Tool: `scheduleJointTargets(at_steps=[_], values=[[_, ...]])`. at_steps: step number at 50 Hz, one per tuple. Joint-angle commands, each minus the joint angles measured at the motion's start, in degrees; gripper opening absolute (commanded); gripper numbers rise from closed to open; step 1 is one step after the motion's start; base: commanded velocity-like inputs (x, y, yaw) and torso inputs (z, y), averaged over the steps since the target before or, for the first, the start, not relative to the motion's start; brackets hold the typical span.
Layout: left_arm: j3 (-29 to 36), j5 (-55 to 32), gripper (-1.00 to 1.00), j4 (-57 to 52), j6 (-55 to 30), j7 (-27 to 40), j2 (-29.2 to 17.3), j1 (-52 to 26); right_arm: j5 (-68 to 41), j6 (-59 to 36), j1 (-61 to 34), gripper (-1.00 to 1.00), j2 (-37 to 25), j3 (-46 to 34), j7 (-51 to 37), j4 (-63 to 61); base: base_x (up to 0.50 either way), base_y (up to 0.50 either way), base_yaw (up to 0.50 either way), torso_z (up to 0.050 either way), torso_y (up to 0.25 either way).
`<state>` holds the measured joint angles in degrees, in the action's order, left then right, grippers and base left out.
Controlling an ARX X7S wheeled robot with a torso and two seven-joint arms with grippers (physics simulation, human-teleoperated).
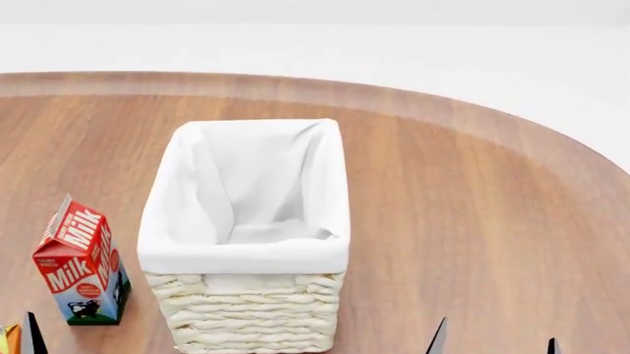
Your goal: Pick up the alphabet soup, and put it in the basket.
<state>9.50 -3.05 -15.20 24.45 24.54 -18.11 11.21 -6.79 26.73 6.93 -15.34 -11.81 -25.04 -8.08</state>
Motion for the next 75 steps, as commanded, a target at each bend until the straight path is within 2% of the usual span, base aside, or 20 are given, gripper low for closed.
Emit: scheduleJointTargets(at_steps=[1,37,47,52,55,57,58,61,63,67,69,73,75], values=[[0.2,0.0,1.00,0.1,0.1,0.2,-0.2,0.0,2.1,0.7,0.1,1.00,0.0,-0.1,-0.9,0.2,0.07,0.04,0.00,0.000,0.000],[0.5,0.0,1.00,-0.8,-0.1,1.1,-0.7,0.4,-1.0,2.6,0.1,1.00,-1.0,-1.6,0.4,0.8,0.06,0.01,0.00,0.000,0.000],[0.3,0.0,1.00,-0.4,-0.4,1.4,-0.9,0.0,-6.5,1.5,-1.5,1.00,-2.9,-1.7,3.0,2.1,0.00,0.00,0.00,0.000,0.000],[0.2,-0.1,1.00,-1.0,-0.8,1.5,-1.2,0.2,-11.6,1.5,-1.9,1.00,-6.4,-3.4,8.7,1.6,0.00,0.00,0.00,0.000,0.000],[0.4,-0.1,1.00,-1.0,-1.4,1.4,-1.4,0.1,-17.7,4.0,-3.1,1.00,-9.1,-4.7,15.9,3.8,0.00,0.00,0.00,0.000,0.000],[0.3,-0.1,1.00,-1.0,-1.3,1.5,-1.4,0.1,-19.6,3.7,-3.9,1.00,-9.5,-4.0,16.3,5.1,0.00,0.00,0.00,0.000,0.000],[0.3,0.1,1.00,-0.9,-1.3,1.7,-1.3,0.0,-22.1,4.5,-4.5,1.00,-10.6,-4.9,20.1,6.1,0.00,0.00,0.00,0.000,0.000],[0.4,-0.1,1.00,-0.8,-1.3,1.7,-1.3,-0.1,-26.1,4.2,-6.0,1.00,-11.2,-5.3,23.4,8.4,0.00,0.00,0.00,0.000,0.000],[0.4,0.0,1.00,-0.9,-1.4,1.8,-1.3,-0.1,-24.9,5.0,-7.6,1.00,-11.4,-5.8,25.6,11.2,0.00,0.00,0.00,0.000,0.000],[0.5,-0.1,1.00,-0.8,-1.4,1.8,-1.4,-0.1,-33.4,4.8,-10.2,1.00,-11.9,-8.0,36.5,15.4,0.00,0.00,0.00,0.000,0.000],[0.3,-0.2,1.00,-1.2,-1.3,1.9,-1.5,0.2,-32.4,6.0,-11.5,1.00,-11.9,-9.3,40.7,18.4,0.00,0.00,0.00,0.000,0.000],[0.3,-0.4,1.00,-1.1,-1.9,1.9,-1.7,0.1,-39.9,4.7,-11.9,1.00,-13.8,-10.5,49.5,18.5,0.00,0.00,0.00,0.000,0.000],[0.5,-0.2,1.00,-1.0,-2.1,1.9,-1.6,-0.1,-39.1,4.8,-11.8,1.00,-14.5,-10.6,49.8,18.3,0.00,0.00,0.00,0.000,0.000]])
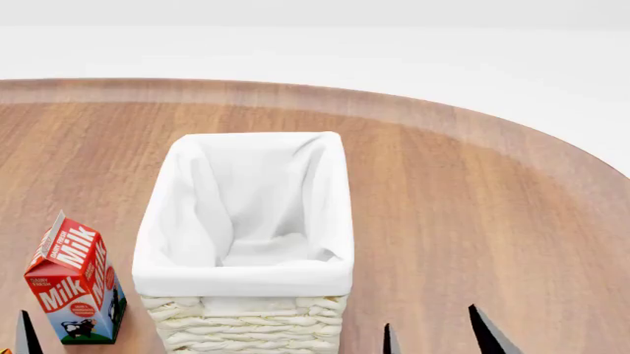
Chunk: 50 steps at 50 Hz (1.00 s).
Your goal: Pick up the alphabet soup, and put it in the basket.
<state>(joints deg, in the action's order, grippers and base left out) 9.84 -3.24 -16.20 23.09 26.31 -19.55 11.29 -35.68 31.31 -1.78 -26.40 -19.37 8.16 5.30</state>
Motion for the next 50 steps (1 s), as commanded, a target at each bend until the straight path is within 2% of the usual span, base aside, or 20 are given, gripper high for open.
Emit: scheduleJointTargets(at_steps=[1,15,19,50], values=[[0.2,0.0,1.00,0.0,-0.8,0.2,-0.2,-0.2,-9.1,0.3,-3.2,1.00,-3.5,-3.1,16.4,5.3,0.00,0.00,0.00,0.000,0.000],[0.5,0.2,1.00,0.2,-0.8,0.4,-0.4,-0.3,-8.0,-1.2,-4.0,1.00,-5.0,-6.1,22.6,7.1,0.00,0.00,0.00,0.000,0.000],[0.5,0.4,1.00,0.2,-0.7,0.6,-0.4,-0.2,-11.0,-2.0,-3.3,1.00,-6.6,-7.1,27.0,5.0,0.00,0.00,0.00,0.000,0.000],[0.9,0.7,1.00,0.2,-0.4,1.4,-0.6,-0.3,-5.9,-1.3,-0.3,1.00,-9.5,-13.0,35.5,-0.9,0.00,0.00,0.00,0.000,0.000]])
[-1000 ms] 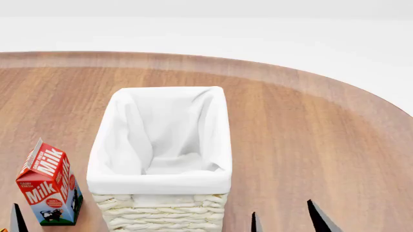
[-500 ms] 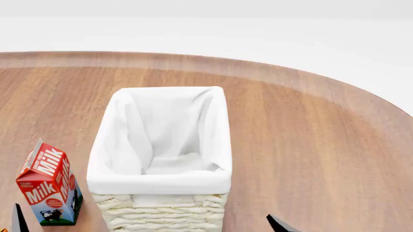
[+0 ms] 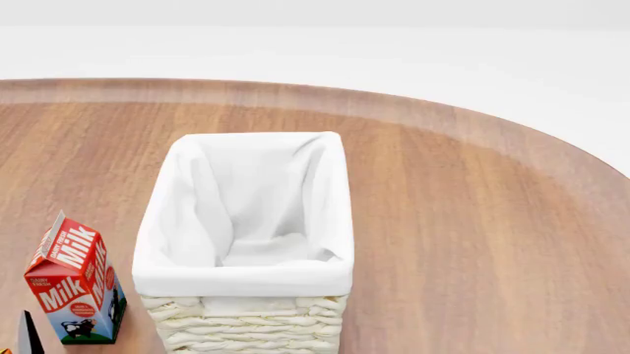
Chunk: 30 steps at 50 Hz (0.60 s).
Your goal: Pick up the alphabet soup, and put it in the basket.
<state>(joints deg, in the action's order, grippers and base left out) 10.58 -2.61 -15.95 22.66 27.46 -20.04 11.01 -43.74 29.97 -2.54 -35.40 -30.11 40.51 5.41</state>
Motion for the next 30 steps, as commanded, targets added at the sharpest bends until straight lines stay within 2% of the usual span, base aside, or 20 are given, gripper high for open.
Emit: scheduleJointTargets(at_steps=[1,12,30], values=[[0.3,0.0,1.00,0.4,0.0,0.2,-0.1,-0.3,1.7,0.0,0.4,1.00,-0.6,-2.5,3.9,-1.3,0.00,0.00,0.00,0.000,0.000],[0.4,0.0,1.00,0.5,0.2,0.3,-0.3,-0.3,6.4,0.5,0.4,1.00,-0.3,-4.4,5.2,-0.4,0.00,0.00,0.00,0.000,0.000],[0.7,-0.1,1.00,0.6,0.2,0.5,-0.5,-0.4,7.9,1.2,0.8,1.00,0.1,-6.1,7.7,0.5,0.00,0.00,0.00,0.000,0.000]])
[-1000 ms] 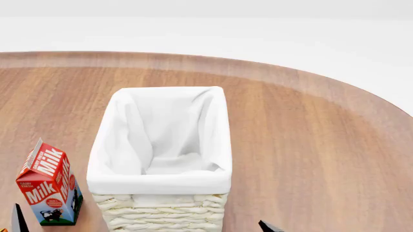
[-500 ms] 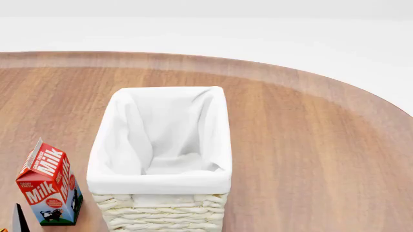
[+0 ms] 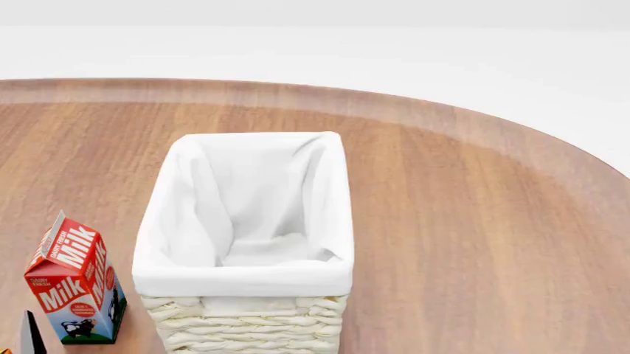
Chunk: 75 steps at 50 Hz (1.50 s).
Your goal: Pick up the alphabet soup, and put it in the basket.
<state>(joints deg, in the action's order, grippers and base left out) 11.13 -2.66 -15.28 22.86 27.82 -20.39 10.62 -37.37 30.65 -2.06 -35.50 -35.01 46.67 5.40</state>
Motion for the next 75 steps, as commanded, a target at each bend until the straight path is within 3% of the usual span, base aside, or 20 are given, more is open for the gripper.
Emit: scheduleJointTargets(at_steps=[1,75], values=[[0.2,0.0,1.00,-0.1,0.0,0.2,-0.2,0.0,1.6,0.6,0.4,1.00,0.1,-1.3,1.7,0.5,0.00,0.00,0.00,0.000,0.000],[1.5,0.4,1.00,-0.5,-0.2,1.2,-1.0,-0.1,13.5,0.4,-2.3,1.00,6.0,-6.5,2.1,10.1,0.00,0.00,0.00,0.000,0.000]])
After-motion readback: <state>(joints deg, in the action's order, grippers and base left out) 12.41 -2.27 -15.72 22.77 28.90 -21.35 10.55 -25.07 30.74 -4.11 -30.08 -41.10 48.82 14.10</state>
